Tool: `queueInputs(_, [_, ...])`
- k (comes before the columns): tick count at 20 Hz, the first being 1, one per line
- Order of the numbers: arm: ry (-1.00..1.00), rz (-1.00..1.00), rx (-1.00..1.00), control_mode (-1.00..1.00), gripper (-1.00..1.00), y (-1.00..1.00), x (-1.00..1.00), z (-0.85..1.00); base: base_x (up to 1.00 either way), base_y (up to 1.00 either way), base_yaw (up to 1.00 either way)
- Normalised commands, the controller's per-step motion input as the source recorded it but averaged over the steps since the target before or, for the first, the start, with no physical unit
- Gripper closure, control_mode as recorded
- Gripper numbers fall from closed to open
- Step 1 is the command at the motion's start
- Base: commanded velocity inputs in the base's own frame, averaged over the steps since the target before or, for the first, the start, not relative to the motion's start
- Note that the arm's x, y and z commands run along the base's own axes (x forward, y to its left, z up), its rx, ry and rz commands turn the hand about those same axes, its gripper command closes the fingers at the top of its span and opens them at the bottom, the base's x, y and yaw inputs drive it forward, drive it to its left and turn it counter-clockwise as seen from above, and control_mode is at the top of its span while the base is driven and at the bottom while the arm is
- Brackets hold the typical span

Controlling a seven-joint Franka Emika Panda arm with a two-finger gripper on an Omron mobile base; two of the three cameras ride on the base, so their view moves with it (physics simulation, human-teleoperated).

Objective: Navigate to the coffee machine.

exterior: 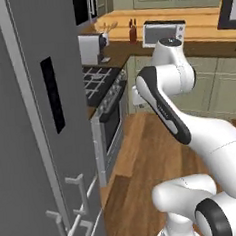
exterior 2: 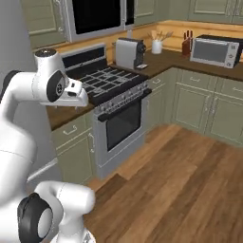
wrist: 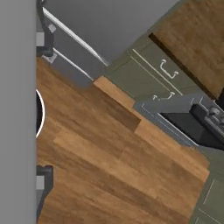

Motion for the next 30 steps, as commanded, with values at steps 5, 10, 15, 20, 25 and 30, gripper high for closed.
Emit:
queueInputs(5, [0.00,0.00,0.00,1.00,-1.00,0.00,0.00,0.00,0.08,-0.06,-0.78])
queueInputs(10, [0.00,0.00,0.00,1.00,-1.00,0.00,0.00,0.00,0.80,-0.16,-0.42])
queueInputs(15, [0.00,0.00,0.00,1.00,-1.00,0.00,0.00,0.00,1.00,-0.20,-0.13])
queueInputs(20, [0.00,0.00,0.00,1.00,-1.00,0.00,0.00,0.00,1.00,-0.24,-0.01])
queueInputs(25, [0.00,0.00,0.00,1.00,-1.00,0.00,0.00,0.00,1.00,-0.33,0.02])
queueInputs(30, [0.00,0.00,0.00,1.00,-1.00,0.00,0.00,0.00,1.00,-0.30,0.33])
